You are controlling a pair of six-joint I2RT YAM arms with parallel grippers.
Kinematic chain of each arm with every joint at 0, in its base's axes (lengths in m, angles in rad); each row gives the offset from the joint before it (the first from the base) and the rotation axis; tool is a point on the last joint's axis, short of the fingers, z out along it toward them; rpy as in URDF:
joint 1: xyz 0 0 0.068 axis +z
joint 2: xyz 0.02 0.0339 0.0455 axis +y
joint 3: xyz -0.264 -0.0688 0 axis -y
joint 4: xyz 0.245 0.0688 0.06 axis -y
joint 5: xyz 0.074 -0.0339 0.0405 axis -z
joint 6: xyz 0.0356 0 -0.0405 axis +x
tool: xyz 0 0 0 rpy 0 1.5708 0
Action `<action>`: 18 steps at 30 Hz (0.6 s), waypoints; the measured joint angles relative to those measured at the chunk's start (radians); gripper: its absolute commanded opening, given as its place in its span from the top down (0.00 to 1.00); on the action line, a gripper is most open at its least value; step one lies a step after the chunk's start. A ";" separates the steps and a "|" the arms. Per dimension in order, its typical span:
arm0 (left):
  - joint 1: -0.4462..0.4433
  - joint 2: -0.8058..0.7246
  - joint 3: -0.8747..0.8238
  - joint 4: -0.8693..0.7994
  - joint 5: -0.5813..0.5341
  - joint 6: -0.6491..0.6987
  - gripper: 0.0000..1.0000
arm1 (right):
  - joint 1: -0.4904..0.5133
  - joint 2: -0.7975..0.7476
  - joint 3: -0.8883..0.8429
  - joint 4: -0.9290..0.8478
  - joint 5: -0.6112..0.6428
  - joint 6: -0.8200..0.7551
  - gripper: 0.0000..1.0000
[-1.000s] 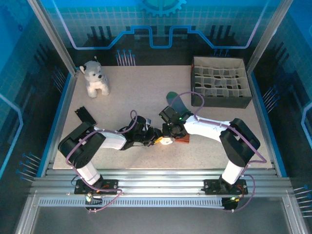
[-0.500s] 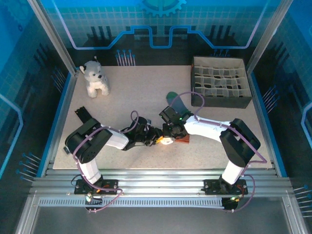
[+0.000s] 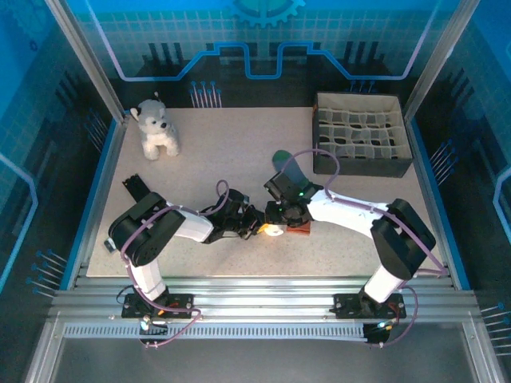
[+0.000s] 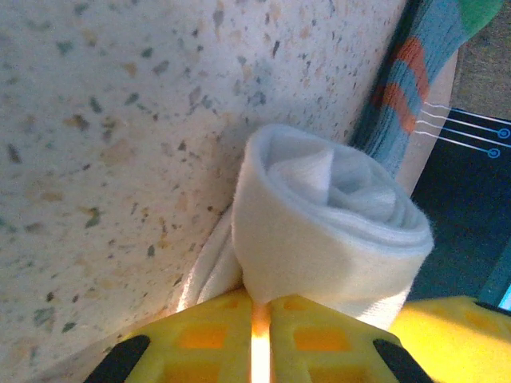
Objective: Roll the socks
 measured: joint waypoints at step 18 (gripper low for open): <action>-0.001 0.023 0.046 -0.045 0.004 0.051 0.94 | -0.256 -0.167 -0.262 0.216 -0.328 0.049 0.76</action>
